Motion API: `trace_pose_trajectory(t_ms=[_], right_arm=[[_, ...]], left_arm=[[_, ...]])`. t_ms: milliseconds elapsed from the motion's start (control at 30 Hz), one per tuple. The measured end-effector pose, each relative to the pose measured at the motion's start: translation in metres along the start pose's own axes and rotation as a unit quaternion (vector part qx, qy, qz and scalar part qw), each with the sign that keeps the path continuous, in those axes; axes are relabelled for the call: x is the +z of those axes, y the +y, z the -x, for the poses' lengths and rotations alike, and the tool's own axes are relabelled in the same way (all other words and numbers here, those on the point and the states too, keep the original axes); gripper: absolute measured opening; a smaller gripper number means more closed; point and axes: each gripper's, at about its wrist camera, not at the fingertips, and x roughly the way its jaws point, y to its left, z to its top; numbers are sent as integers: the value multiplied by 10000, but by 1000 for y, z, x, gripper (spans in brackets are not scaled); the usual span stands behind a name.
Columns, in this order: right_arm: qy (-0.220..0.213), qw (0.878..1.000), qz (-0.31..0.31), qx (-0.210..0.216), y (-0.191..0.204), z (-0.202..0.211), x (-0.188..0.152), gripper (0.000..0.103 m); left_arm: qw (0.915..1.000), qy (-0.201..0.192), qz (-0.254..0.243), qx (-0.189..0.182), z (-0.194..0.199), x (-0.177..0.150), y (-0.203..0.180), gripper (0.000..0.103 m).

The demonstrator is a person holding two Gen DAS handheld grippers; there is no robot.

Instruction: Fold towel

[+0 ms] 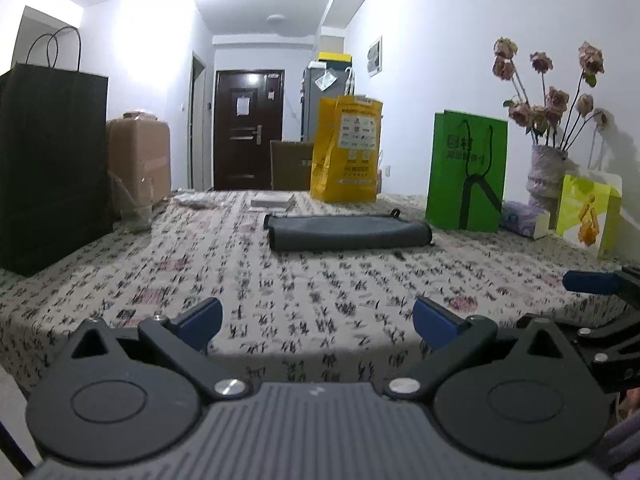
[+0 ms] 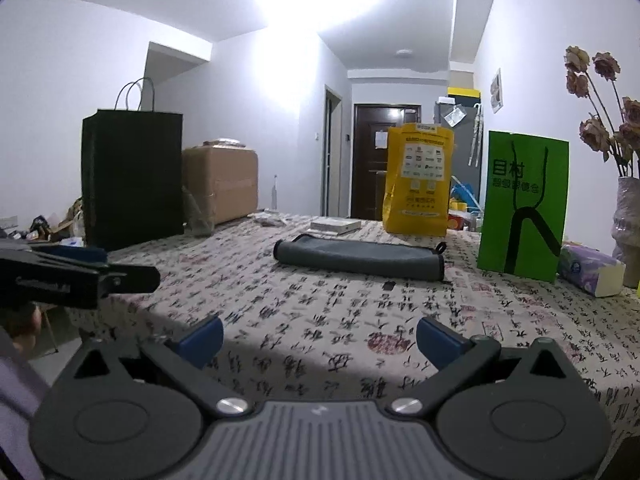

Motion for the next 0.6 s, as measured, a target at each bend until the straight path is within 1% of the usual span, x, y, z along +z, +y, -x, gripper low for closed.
trace_pose_trajectory(t_ms=[167, 367, 433, 600], right_arm=[[75, 10000, -22, -61, 0, 3, -3, 103], [73, 9999, 11, -83, 5, 14, -7, 103], [66, 9999, 53, -134, 5, 17, -7, 103], [31, 9998, 24, -205, 4, 20, -8, 103]], left_arm=[[9999, 63, -109, -31, 5, -11, 0, 103], [9994, -136, -281, -168, 18, -15, -9, 103], [9993, -100, -298, -217, 19, -17, -10, 103], [9994, -52, -297, -181, 20, -19, -10, 103]])
